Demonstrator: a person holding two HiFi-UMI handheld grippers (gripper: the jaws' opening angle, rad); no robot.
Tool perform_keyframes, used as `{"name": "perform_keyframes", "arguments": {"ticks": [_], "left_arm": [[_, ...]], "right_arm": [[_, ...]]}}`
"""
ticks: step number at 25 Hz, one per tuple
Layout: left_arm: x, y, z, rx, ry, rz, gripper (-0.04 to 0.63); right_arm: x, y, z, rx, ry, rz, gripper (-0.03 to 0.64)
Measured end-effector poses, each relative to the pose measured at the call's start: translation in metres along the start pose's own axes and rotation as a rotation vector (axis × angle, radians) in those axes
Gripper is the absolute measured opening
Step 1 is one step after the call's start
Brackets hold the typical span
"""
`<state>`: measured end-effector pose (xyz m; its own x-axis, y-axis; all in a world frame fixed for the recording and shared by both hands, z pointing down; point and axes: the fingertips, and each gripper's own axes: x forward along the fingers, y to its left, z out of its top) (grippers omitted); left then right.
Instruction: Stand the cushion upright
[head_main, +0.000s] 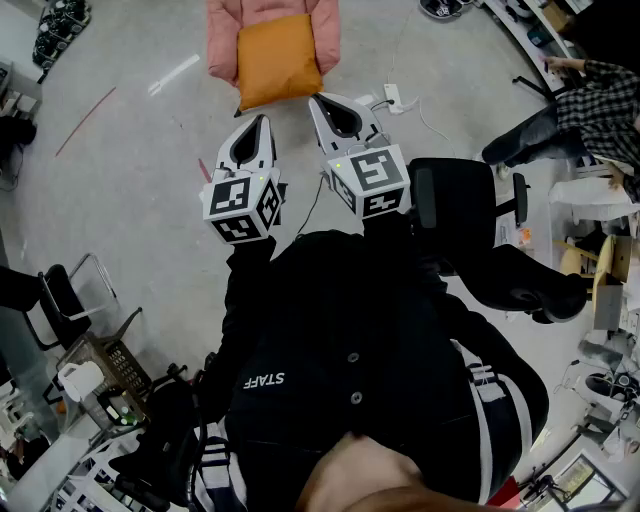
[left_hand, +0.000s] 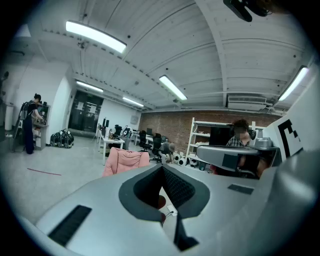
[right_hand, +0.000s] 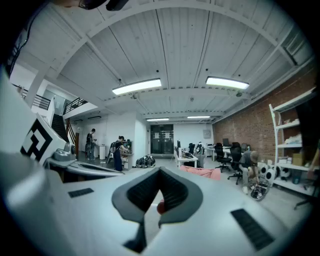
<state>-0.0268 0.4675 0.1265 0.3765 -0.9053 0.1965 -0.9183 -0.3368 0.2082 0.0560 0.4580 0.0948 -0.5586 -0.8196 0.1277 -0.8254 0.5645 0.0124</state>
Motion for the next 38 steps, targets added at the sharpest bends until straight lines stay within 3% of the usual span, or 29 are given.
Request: {"name": "perform_keyframes", "arguments": {"ticks": [11,25,34,38], "left_arm": [[-0.015,0.026,0.002,0.011,-0.007,-0.008,0.000],[-0.024,0.073,-0.045,-0.031,0.079,0.003,0.000],[0.018,0.100,-0.075,-0.057,0.146,0.036,0.000],[0.056,0.116,-0.066,-0.046,0.148,0.043,0.000]], "right_arm": [[0.012,0.029,0.009,0.026,-0.070,-0.015,0.012],[0.029,0.034,-0.045,0.087,0.039,-0.102,0.012],[0.071,0.000,-0.079,0.113,0.102,-0.106,0.013],[0.109,-0.021,-0.079,0.115,0.099,-0.093,0.012]]}}
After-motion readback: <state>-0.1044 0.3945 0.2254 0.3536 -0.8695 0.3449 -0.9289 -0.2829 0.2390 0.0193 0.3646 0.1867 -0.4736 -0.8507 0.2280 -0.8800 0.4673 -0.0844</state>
